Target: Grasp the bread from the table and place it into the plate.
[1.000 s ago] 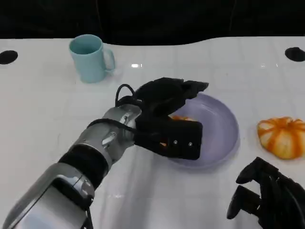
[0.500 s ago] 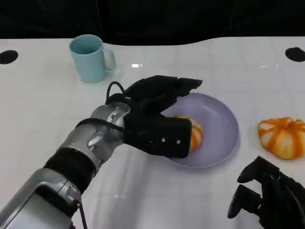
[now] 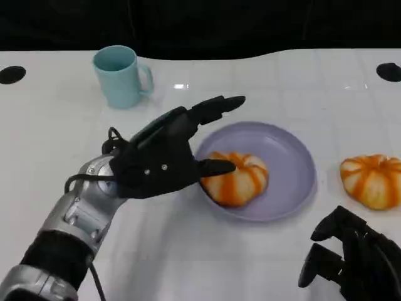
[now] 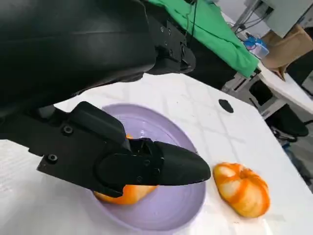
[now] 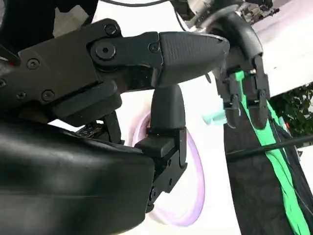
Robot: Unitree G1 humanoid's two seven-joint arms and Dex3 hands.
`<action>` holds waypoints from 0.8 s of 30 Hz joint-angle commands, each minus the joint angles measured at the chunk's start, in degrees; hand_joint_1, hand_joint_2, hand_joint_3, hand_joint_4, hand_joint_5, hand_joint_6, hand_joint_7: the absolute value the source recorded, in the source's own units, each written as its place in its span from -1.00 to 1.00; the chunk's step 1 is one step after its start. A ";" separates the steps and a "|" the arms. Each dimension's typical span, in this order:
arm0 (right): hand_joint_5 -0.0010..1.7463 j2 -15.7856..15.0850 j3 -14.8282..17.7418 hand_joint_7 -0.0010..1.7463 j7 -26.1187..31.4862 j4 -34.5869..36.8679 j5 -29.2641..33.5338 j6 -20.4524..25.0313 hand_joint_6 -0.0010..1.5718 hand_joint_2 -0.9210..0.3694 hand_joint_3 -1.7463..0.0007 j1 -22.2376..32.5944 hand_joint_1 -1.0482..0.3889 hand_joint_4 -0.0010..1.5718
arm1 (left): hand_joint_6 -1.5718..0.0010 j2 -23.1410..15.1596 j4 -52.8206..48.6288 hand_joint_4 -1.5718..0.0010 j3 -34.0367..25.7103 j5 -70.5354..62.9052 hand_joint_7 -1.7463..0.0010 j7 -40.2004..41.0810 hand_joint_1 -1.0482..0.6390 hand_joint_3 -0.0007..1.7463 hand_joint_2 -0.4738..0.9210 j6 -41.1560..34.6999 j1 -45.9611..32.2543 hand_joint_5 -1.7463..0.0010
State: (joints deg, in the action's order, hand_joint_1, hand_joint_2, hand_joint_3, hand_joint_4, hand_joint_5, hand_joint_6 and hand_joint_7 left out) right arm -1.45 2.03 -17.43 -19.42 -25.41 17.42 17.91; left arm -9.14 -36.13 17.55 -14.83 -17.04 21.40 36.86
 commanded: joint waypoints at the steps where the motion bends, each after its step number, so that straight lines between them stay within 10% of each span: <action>1: 1.00 -0.42 0.12 0.88 0.40 -0.72 -0.14 -0.13 -0.45 -1.00 0.51 0.34 -0.24 -0.20 | 0.70 0.60 5.83 0.74 -4.03 7.80 0.91 -3.13 -0.77 -0.55 1.00 0.67 -5.24 0.74; 24: 1.00 -0.33 -0.46 0.88 1.18 -1.26 -0.03 0.39 -0.44 -1.00 0.51 0.18 -0.26 -0.21 | 0.01 6.78 29.26 0.19 -14.60 40.29 0.75 -15.46 -0.50 -0.67 1.00 -10.03 -30.86 -0.13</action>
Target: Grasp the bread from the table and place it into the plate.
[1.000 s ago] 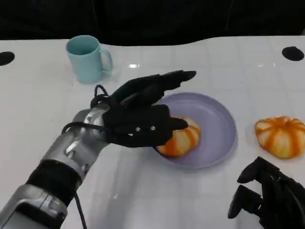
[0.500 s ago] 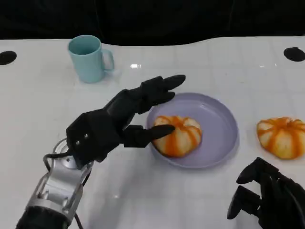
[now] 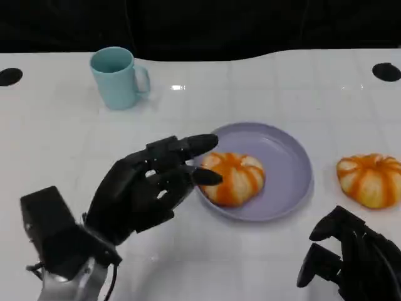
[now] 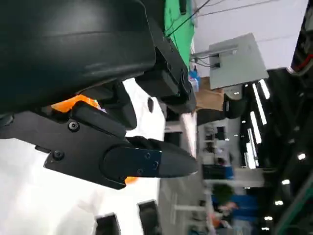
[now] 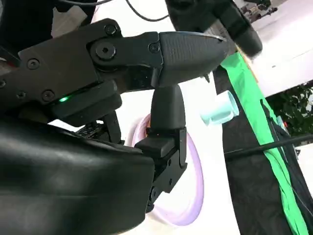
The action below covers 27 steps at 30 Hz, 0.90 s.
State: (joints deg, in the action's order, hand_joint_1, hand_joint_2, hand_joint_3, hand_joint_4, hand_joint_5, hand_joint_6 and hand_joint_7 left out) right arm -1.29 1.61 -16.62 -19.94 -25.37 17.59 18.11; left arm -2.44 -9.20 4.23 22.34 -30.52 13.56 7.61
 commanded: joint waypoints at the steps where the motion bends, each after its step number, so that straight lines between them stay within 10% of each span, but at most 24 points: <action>1: 1.00 -0.53 -0.07 0.88 0.27 -0.64 -0.08 0.11 -0.44 -1.00 0.51 -0.05 -0.26 -0.21 | 0.01 0.38 3.68 0.19 -1.63 4.22 0.75 -1.48 -0.50 -0.67 1.00 -3.76 -3.06 -0.13; 14: 1.00 -0.78 0.01 0.86 -0.06 -0.93 -0.89 0.65 -0.44 -1.00 0.52 -0.05 -0.28 -0.21 | 0.23 2.08 10.58 0.16 -6.34 13.18 -0.60 -1.12 -0.49 -0.53 1.00 -14.50 -11.93 -0.99; 27: 1.00 -1.22 0.08 0.87 0.04 -1.30 -0.61 0.36 -0.43 -1.00 0.50 0.18 -0.27 -0.19 | 0.32 3.92 12.56 0.05 -8.19 16.69 -0.97 -0.57 -0.42 -0.50 1.00 -20.46 -17.55 -1.00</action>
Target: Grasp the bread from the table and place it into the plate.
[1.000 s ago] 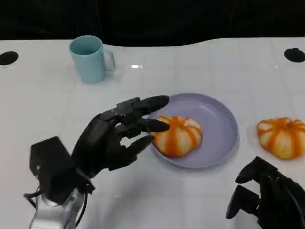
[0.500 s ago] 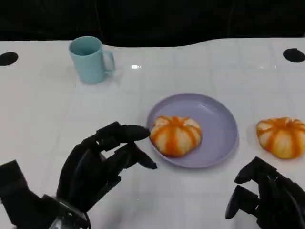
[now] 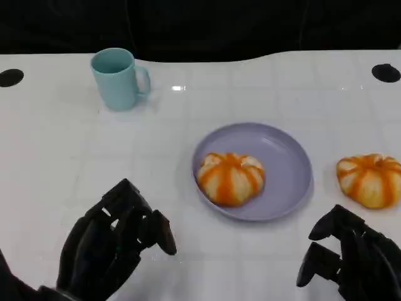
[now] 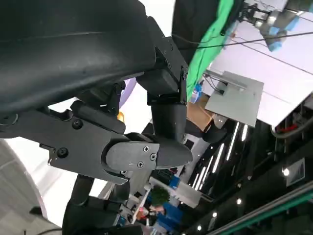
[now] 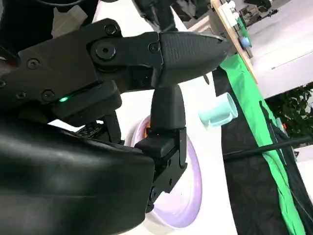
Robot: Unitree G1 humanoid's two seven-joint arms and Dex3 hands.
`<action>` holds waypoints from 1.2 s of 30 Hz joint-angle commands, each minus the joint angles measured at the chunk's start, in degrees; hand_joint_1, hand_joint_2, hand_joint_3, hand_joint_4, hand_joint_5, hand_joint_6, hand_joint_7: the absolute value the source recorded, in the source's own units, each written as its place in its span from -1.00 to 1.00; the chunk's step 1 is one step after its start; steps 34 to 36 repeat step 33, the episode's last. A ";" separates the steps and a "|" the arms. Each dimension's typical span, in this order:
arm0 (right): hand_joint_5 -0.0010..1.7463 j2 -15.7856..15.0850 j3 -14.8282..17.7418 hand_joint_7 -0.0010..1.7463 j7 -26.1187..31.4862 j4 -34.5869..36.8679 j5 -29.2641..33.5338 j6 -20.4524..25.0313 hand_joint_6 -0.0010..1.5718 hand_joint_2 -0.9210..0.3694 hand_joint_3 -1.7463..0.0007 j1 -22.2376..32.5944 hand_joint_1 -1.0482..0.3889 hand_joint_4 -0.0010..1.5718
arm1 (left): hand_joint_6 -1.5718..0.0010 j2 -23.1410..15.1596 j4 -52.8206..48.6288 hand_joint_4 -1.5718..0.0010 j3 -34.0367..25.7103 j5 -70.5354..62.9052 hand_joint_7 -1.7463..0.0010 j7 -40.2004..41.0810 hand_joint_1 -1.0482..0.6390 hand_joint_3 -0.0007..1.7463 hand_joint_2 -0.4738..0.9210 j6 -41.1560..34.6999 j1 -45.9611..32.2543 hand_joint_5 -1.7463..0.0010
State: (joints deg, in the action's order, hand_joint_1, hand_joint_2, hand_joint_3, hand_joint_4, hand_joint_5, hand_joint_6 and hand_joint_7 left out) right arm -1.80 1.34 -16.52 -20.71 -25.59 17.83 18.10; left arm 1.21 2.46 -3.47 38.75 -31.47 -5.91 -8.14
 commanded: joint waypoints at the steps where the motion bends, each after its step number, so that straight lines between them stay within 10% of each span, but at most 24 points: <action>1: 1.00 -0.72 0.36 0.87 -0.05 -0.55 -0.41 0.11 -0.43 -1.00 0.50 0.20 -0.27 -0.19 | 0.33 0.37 0.90 0.05 -0.53 0.15 -0.98 0.29 -0.42 -0.49 1.00 -1.07 -1.93 -1.00; 36: 1.00 -0.79 0.81 0.88 -0.36 -0.13 -0.22 -0.72 -0.44 -1.00 0.50 0.03 -0.26 -0.19 | 0.38 0.04 0.40 0.08 -0.73 -4.54 -1.00 0.40 -0.43 -0.51 1.00 -1.85 -4.30 -1.00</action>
